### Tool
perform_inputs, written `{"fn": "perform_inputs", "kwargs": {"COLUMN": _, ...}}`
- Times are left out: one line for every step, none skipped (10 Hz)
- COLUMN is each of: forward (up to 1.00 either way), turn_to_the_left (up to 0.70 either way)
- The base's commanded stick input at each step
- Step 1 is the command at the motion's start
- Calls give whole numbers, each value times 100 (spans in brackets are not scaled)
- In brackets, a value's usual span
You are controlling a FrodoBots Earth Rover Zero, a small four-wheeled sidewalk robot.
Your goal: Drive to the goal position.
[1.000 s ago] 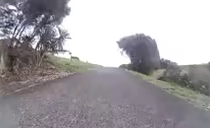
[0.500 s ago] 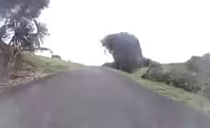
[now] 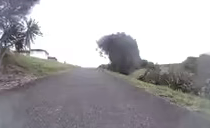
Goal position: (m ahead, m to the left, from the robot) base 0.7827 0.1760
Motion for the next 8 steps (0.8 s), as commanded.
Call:
{"fn": "perform_inputs", "kwargs": {"forward": 100, "turn_to_the_left": 0}}
{"fn": "perform_inputs", "kwargs": {"forward": 100, "turn_to_the_left": 0}}
{"fn": "perform_inputs", "kwargs": {"forward": 100, "turn_to_the_left": 0}}
{"fn": "perform_inputs", "kwargs": {"forward": 100, "turn_to_the_left": 0}}
{"fn": "perform_inputs", "kwargs": {"forward": 100, "turn_to_the_left": 10}}
{"fn": "perform_inputs", "kwargs": {"forward": 100, "turn_to_the_left": 23}}
{"fn": "perform_inputs", "kwargs": {"forward": 100, "turn_to_the_left": 37}}
{"fn": "perform_inputs", "kwargs": {"forward": 100, "turn_to_the_left": 30}}
